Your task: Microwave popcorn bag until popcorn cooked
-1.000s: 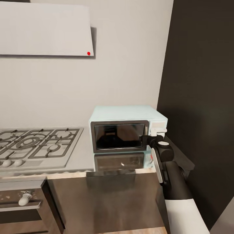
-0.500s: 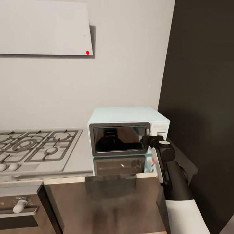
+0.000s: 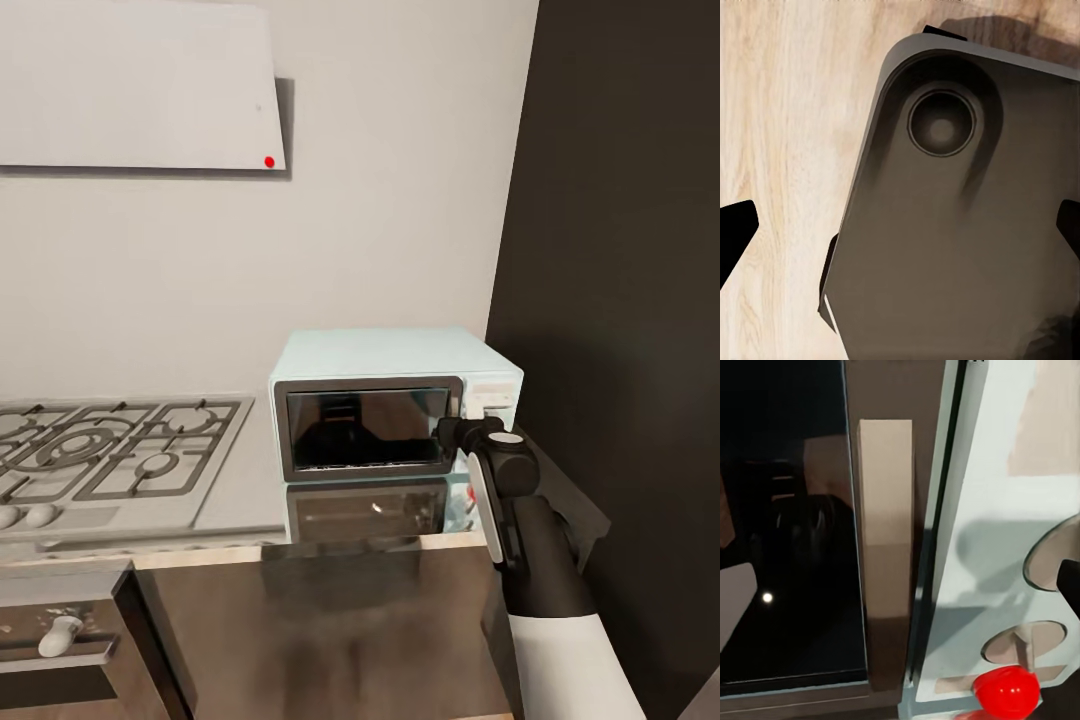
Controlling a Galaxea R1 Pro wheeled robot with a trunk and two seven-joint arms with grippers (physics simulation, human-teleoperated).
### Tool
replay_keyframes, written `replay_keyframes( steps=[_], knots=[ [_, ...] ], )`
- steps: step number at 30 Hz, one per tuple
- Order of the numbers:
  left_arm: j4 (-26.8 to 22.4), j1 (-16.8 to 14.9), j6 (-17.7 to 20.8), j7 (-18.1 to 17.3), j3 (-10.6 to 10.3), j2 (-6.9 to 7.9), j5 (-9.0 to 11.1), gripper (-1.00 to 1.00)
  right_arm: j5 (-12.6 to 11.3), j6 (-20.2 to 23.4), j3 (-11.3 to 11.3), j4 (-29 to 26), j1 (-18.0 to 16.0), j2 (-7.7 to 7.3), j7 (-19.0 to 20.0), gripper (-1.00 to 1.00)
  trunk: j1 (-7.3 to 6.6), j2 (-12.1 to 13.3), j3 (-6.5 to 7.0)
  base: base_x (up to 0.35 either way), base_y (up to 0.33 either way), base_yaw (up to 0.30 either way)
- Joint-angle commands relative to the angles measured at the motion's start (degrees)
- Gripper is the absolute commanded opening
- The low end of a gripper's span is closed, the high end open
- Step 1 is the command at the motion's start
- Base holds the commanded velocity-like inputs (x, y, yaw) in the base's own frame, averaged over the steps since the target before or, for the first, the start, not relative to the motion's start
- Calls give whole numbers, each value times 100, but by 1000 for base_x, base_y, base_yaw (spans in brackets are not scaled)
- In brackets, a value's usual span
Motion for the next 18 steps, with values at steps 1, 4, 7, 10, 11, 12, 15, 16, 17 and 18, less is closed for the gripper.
replay_keyframes(
  steps=[1,4,7,10,11,12,15,16,17,18],
  knots=[
    [-6,0,-11,14,8,-2,20,100,-13,22,10,7,-3,0,15,100,1,-1,-5,0,0,0],
    [-6,0,-11,14,13,-2,20,100,-23,23,15,8,-3,0,16,100,1,-1,-5,-109,0,0],
    [-6,0,-11,14,13,0,20,100,-40,24,16,9,-3,0,16,100,1,-1,-5,-184,0,0],
    [-10,0,-11,14,9,-1,20,100,-46,24,16,9,-3,0,23,100,1,-1,-5,-39,0,0],
    [-10,0,-11,14,9,-2,21,100,-46,24,11,9,-3,-3,33,100,1,-1,-5,-9,0,0],
    [-11,0,-11,14,10,-2,22,100,-45,21,12,9,-3,-6,46,100,1,-1,-5,-5,0,0],
    [-9,0,-11,14,9,-2,20,100,-39,-12,21,9,-3,-13,140,100,1,-1,-5,-1,0,0],
    [-8,0,-11,14,11,-2,20,100,-38,-45,22,7,-3,-14,184,100,1,-1,-5,0,0,0],
    [-7,0,-11,14,9,-2,20,100,-37,-94,28,6,-3,-15,254,100,1,-1,-5,0,0,0],
    [-7,0,-11,14,12,-2,20,100,-37,-125,28,4,-3,-15,298,100,1,-1,-5,0,0,0]
  ],
)
